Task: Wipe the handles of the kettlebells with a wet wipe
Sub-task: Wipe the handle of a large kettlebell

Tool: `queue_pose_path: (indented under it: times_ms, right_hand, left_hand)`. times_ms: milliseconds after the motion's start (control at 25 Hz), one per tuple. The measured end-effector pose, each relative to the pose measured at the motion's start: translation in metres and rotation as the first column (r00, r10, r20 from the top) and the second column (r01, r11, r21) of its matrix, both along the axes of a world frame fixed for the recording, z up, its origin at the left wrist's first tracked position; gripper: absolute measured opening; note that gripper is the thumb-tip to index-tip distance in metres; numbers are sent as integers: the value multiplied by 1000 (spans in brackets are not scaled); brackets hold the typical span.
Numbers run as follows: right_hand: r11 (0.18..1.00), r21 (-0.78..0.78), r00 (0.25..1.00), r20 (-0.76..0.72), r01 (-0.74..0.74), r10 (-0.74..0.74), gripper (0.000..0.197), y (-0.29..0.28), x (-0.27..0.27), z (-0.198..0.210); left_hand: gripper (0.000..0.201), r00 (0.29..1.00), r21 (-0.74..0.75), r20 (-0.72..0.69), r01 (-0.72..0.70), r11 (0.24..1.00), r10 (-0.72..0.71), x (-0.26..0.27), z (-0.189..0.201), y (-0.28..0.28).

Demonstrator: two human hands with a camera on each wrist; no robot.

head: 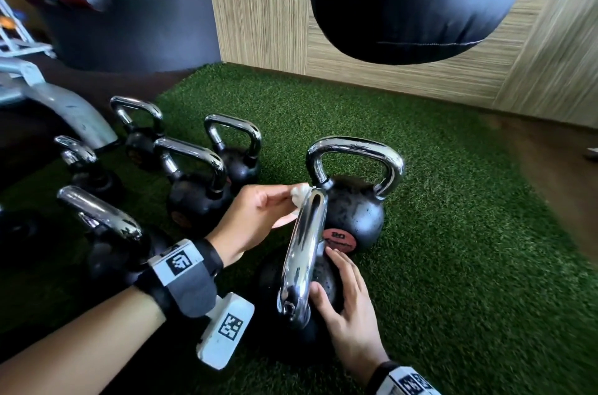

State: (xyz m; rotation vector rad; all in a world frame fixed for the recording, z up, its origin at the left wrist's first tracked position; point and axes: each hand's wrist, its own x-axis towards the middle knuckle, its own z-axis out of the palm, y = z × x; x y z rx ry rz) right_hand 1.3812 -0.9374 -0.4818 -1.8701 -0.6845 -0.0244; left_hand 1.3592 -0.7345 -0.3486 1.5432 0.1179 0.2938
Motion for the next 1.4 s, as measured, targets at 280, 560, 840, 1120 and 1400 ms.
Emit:
queue_pose_path:
  times_ms: [280, 560, 840, 1120, 1400]
  right_hand:
    - [1000, 17, 1000, 20, -22, 22, 75, 0, 2, 0]
    - [999, -5, 999, 15, -31, 31, 69, -3, 4, -2]
    - [999, -23, 999, 23, -34, 34, 70, -4, 3, -2]
    - [999, -29, 999, 17, -30, 30, 73, -5, 4, -7]
    - [1000, -12, 999, 44, -25, 25, 76, -6, 6, -9]
  left_hand:
    - [13, 985, -15, -154, -84, 996, 81, 3, 22, -10]
    - [19, 984, 8, -180, -15, 1000, 16, -41, 24, -4]
    - [22, 952, -12, -261, 162, 987, -160, -69, 26, 2]
    - [10, 937, 342, -181, 344, 874, -298, -92, 30, 8]
    - [16, 974, 469, -112, 226, 854, -196, -105, 1, 5]
